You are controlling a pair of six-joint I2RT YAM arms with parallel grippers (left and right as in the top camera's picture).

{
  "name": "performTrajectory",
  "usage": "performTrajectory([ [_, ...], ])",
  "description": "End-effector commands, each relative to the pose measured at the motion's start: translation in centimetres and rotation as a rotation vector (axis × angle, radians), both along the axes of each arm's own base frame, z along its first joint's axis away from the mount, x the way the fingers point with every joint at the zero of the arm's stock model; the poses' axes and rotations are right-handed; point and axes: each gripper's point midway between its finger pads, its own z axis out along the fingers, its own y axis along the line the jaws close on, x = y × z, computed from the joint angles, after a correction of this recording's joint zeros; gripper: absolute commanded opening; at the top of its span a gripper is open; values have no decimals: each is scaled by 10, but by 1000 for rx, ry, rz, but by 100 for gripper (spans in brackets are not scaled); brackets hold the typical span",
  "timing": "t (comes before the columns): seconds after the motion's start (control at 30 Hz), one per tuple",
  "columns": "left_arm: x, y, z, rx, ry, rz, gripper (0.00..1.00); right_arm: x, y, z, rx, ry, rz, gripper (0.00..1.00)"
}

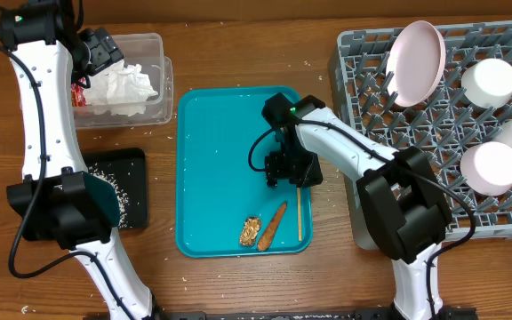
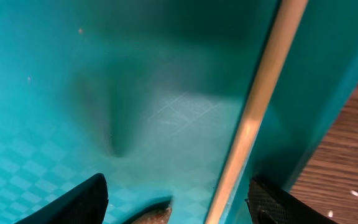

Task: Sort waste into correct bins and load items into the dishwasher
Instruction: 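Move the right gripper to the wooden chopstick on the tray and grasp it, then carry the chopstick into the dish rack and release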

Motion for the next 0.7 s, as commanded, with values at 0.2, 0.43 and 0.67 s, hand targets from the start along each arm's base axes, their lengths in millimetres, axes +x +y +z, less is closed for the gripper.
performTrajectory([
  [0.2, -2, -3, 12, -1, -28, 6, 100, 2, -21, -13, -146, -40, 34, 64],
  [0.43, -2, -3, 12, -1, -28, 6, 100, -3, -21, -21, -166, -15, 47, 43],
  [0.67, -2, -3, 12, -1, -28, 6, 100, -5, -18, -21, -155, -8, 45, 22],
])
